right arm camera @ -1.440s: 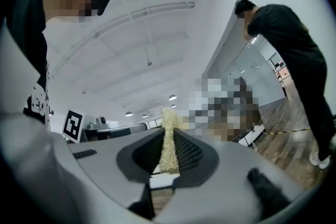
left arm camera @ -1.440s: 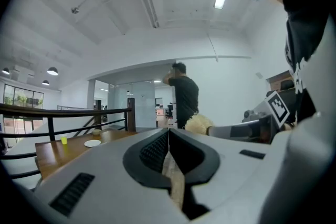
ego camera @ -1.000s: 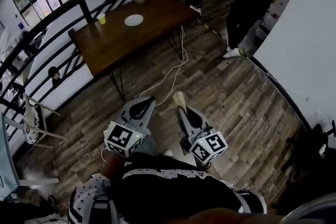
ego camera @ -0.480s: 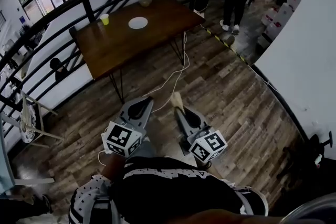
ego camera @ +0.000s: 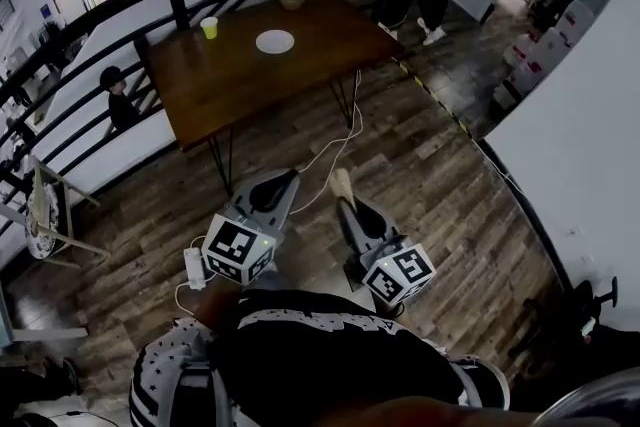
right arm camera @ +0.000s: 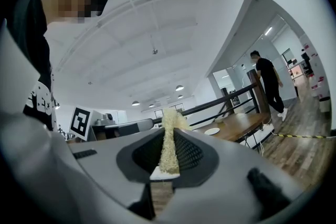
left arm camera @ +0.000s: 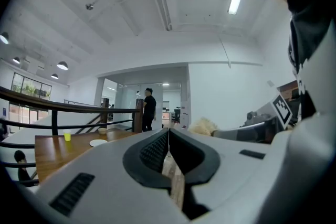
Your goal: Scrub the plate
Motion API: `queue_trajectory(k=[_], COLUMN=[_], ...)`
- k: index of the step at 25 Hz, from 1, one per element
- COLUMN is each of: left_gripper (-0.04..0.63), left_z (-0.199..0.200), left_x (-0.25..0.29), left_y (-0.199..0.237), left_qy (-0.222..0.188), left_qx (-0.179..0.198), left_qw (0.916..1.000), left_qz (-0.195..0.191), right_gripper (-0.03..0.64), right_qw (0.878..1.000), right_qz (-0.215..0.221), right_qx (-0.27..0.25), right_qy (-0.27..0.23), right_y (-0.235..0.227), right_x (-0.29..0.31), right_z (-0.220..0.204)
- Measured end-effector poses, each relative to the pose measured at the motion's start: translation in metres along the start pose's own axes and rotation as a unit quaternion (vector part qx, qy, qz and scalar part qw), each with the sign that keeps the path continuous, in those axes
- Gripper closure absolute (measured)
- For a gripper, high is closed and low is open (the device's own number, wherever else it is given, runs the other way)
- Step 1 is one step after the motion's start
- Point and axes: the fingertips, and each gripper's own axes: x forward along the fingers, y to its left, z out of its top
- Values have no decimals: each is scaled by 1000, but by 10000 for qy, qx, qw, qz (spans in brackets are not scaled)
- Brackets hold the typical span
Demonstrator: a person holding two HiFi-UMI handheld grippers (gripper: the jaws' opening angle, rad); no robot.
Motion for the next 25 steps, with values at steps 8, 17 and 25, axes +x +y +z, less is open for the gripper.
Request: queue_trajectory(k=[8,17,25], left_gripper=[581,581,581], left_z=[-1,-5,-11], left_x=[-1,-3,-3], left_y=[35,82,108], left_qy=[-60,-31,-108], left_qx=[-16,-139,-185], left_qw=[9995,9984,9984], left_qz=[307,540,519], right_gripper=[568,568,568], right_qw=[9991,9976,9971], right_qz=[356,528,481], right_qx=[-175,-245,-356], right_qy=[175,377,477], right_y=[8,12,14], right_x=[41,88,114], right_z=[2,-1,-6])
